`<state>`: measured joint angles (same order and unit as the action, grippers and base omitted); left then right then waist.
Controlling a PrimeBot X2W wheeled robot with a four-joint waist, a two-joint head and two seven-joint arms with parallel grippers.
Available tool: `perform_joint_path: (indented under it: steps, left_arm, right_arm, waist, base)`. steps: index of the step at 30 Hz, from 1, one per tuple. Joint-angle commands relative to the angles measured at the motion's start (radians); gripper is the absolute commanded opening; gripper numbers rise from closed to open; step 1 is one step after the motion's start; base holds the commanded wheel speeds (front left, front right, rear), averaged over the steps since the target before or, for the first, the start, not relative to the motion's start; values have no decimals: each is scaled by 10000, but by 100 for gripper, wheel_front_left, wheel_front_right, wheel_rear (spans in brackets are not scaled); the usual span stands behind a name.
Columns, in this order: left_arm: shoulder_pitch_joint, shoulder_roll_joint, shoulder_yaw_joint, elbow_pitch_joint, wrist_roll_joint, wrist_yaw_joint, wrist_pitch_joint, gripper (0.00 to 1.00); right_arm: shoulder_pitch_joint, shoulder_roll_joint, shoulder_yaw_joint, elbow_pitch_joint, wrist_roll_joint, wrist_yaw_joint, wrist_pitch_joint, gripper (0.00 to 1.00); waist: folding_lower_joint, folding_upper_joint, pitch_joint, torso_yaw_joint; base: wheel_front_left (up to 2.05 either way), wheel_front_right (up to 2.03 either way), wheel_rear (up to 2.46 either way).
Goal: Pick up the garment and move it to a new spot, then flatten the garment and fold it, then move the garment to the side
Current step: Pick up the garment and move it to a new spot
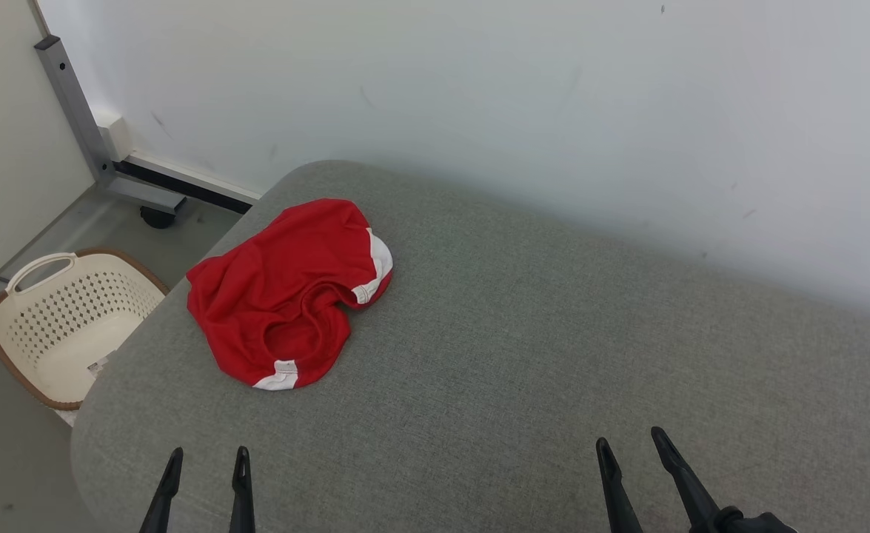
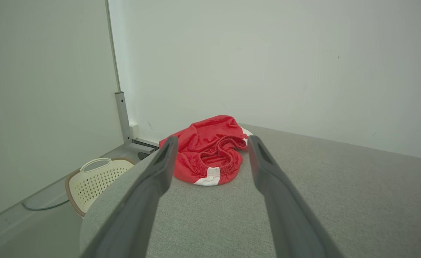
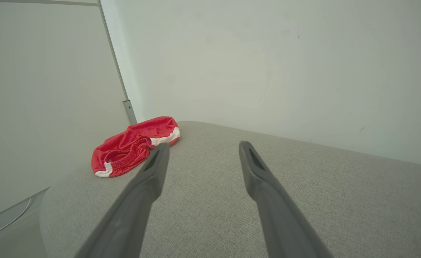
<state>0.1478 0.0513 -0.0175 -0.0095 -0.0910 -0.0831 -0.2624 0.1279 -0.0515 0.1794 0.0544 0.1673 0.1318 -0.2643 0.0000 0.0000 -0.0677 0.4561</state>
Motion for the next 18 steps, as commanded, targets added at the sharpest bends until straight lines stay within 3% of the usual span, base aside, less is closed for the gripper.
perform_joint_path:
  steps: [1,11,18]
  left_arm:
    - [88,-13,2,-51,19,30,-15,100]
    - [-208,-15,-17,236,-222,18,-15,100]
    - [-1963,-9,199,1534,-628,-225,-15,100]
  right_arm:
    - [34,18,7,4,31,-26,-7,100]
    - [120,6,-145,-18,-224,-26,-7,100]
    - [-300,-448,-26,21,-493,-28,-7,100]
  waist:
    - [0,0,3,8]
    - [0,0,309,1]
    - [0,0,1365,-140]
  base:
    - [0,0,0]
    - [0,0,0]
    - [0,0,0]
